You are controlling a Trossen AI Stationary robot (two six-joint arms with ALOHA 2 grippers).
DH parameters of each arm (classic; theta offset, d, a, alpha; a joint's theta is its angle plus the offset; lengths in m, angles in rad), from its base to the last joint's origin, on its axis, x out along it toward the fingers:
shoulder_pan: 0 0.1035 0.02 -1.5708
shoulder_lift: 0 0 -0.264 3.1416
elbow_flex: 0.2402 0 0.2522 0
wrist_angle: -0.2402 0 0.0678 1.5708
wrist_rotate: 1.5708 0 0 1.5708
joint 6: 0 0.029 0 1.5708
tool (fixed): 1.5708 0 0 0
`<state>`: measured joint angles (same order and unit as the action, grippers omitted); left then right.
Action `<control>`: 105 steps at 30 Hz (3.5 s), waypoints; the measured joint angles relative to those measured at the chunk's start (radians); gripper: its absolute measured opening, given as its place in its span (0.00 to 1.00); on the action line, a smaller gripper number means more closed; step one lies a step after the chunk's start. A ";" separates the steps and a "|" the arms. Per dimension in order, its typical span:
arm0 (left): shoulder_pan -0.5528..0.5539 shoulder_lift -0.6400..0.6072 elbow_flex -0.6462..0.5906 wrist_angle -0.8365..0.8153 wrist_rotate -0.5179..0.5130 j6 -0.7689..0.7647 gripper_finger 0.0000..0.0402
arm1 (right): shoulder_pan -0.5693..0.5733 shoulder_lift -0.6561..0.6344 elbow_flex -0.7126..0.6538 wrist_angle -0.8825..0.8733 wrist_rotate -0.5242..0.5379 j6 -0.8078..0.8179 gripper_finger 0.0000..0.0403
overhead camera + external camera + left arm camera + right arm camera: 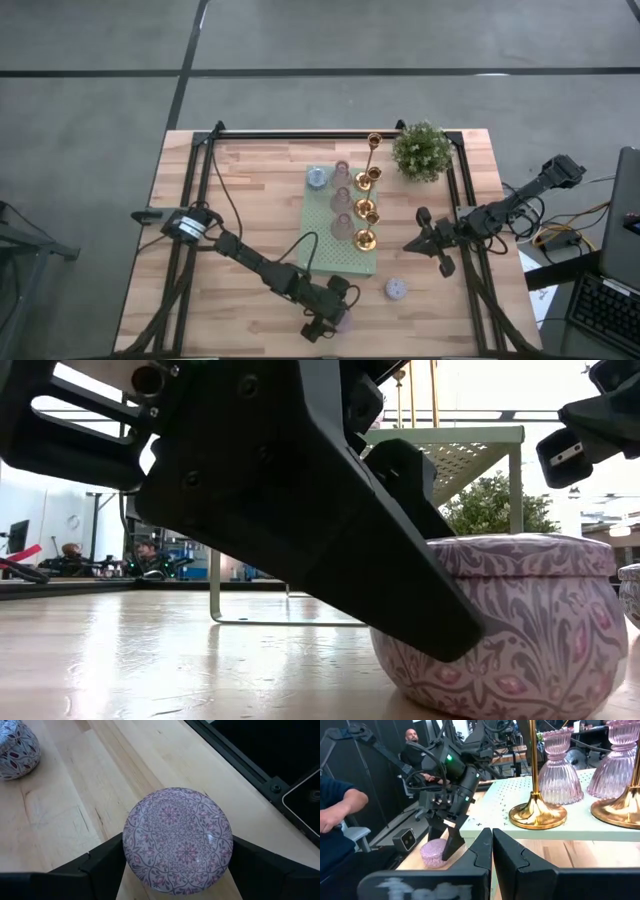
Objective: Pick & Place candle stick holders
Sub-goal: Put the purple patterned scented candle on the shelf aligned with the other blue patterned scented candle
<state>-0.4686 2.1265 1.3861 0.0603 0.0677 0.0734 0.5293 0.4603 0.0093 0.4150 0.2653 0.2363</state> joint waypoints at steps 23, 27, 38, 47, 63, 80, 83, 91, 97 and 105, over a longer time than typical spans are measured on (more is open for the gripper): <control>-0.014 -0.193 0.000 -0.167 0.002 -0.129 0.76 | 0.000 0.001 0.001 0.001 0.000 0.000 0.02; -0.020 -0.283 0.000 -0.273 0.002 -0.135 0.76 | 0.000 0.001 0.001 0.001 0.000 0.000 0.02; -0.007 -0.528 0.000 -0.563 -0.180 -0.144 0.76 | 0.000 0.001 0.001 0.001 -0.001 0.000 0.02; 0.104 -0.623 -0.031 -0.656 -0.324 -0.100 0.76 | 0.000 0.001 0.001 0.001 -0.001 0.000 0.02; 0.452 -0.697 -0.262 -0.503 -0.289 -0.087 0.76 | 0.000 0.001 0.001 0.001 -0.001 -0.001 0.02; 0.496 -0.685 -0.295 -0.378 -0.260 -0.089 0.78 | 0.000 0.002 0.000 0.002 0.000 -0.005 0.02; 0.496 -0.684 -0.296 -0.370 -0.259 -0.080 0.78 | 0.000 0.002 0.000 0.001 0.000 -0.005 0.02; 0.496 -0.670 -0.296 -0.369 -0.268 -0.077 0.78 | 0.000 0.002 0.000 0.001 0.001 -0.007 0.02; 0.496 -0.657 -0.296 -0.364 -0.270 -0.078 0.78 | 0.000 0.002 0.000 0.001 0.001 -0.007 0.02; 0.496 -0.656 -0.296 -0.363 -0.278 -0.078 0.83 | 0.000 0.002 0.000 0.001 0.001 -0.007 0.02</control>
<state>0.0277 1.4701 1.0897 -0.3027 -0.2101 -0.0044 0.5297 0.4618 0.0093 0.4162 0.2664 0.2291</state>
